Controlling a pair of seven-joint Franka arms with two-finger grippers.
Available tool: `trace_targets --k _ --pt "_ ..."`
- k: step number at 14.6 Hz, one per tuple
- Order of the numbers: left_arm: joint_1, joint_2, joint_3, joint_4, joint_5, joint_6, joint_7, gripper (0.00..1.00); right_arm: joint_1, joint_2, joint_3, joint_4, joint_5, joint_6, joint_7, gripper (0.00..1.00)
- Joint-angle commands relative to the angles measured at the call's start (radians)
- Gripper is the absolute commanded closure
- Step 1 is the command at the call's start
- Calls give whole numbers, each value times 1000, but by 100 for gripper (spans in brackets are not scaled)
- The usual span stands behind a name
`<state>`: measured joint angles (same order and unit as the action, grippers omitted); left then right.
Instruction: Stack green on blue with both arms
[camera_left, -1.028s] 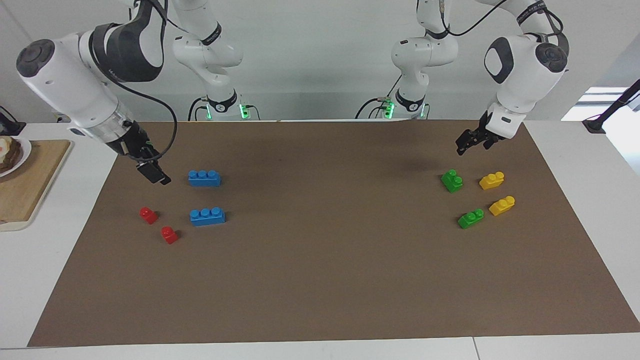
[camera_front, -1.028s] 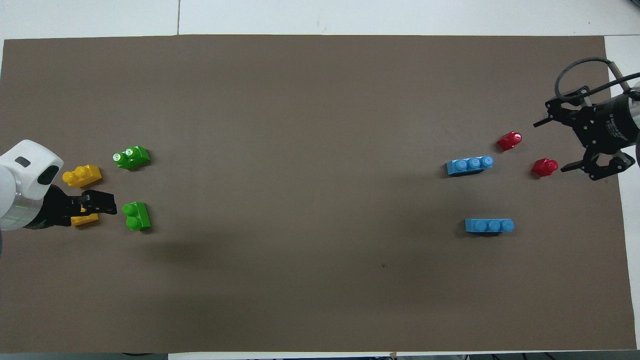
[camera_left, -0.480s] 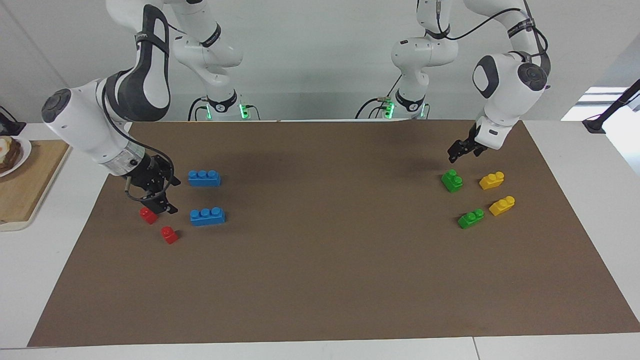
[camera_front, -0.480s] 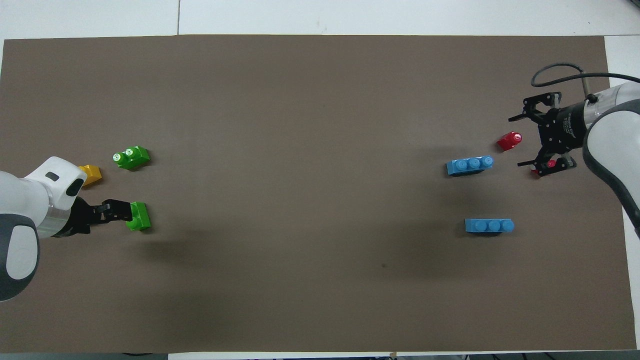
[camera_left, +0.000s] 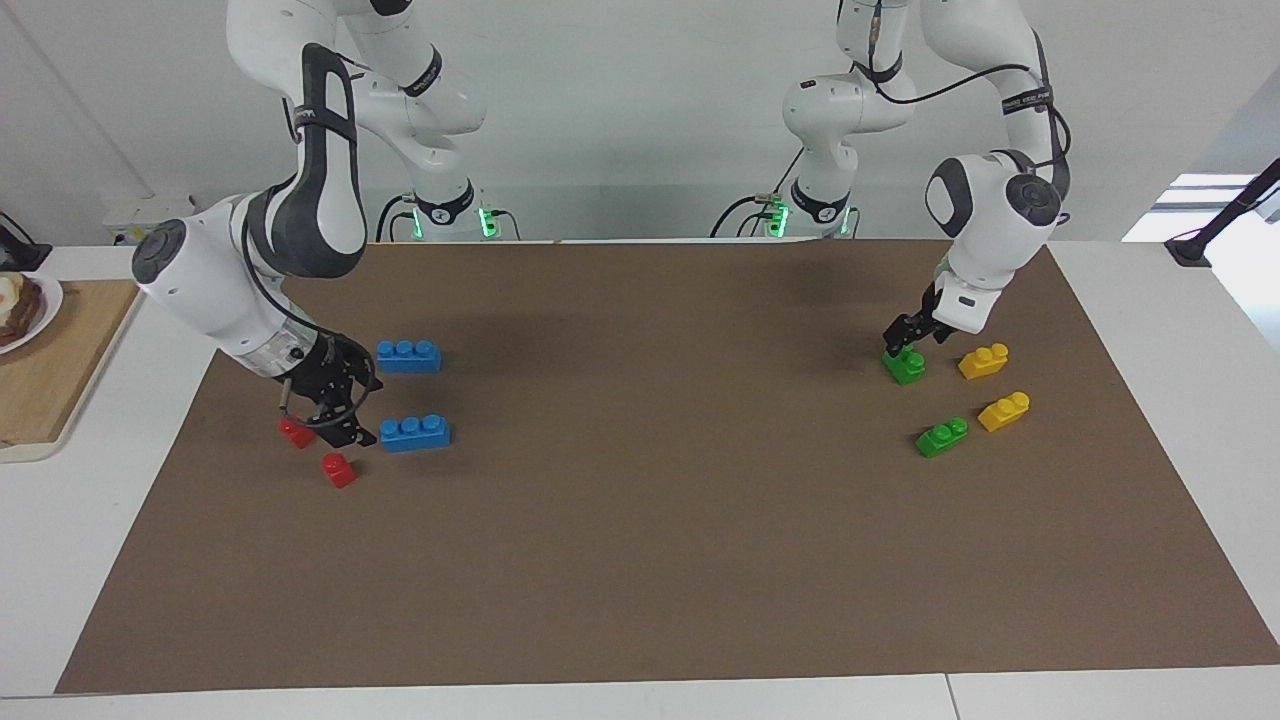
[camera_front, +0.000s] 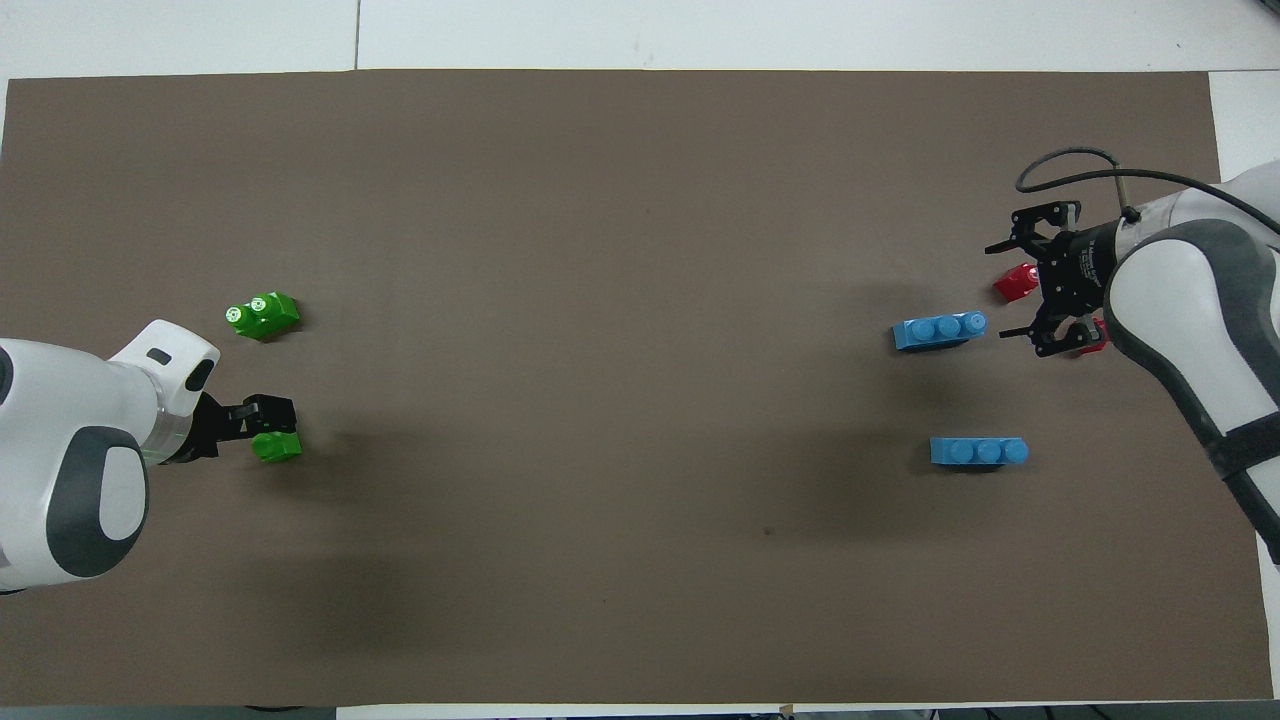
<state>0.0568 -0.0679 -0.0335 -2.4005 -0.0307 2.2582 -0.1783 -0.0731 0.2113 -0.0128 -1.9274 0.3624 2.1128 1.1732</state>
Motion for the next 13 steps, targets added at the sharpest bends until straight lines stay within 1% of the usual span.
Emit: trace_targets --k 1,3,5,7,9,10,11,12,13 --pt "-11 17 4 -17 2 49 -20 0 10 8 4 -42 33 71 3 1" --pt "-11 20 4 -17 2 50 -20 0 10 25 4 -47 36 82 -15 1" --pt "-6 43 4 -17 2 63 -23 0 10 49 4 -47 38 105 -49 1" --pt "-12 48 4 -13 2 69 -55 1 9 71 4 -47 38 119 -66 1" --pt "-21 49 3 -5 2 61 -84 19 9 94 4 -47 75 147 -95 1" --pt "-23 49 3 -2 2 52 -84 31 10 109 4 -47 102 156 -118 1" --pt "-23 49 3 0 2 50 -84 46 10 121 4 -47 112 165 -135 1" --pt "-23 49 3 0 2 47 -82 74 10 128 4 -47 113 170 -141 1" --pt "-23 49 3 4 2 31 -82 100 10 129 4 -48 115 168 -144 1"
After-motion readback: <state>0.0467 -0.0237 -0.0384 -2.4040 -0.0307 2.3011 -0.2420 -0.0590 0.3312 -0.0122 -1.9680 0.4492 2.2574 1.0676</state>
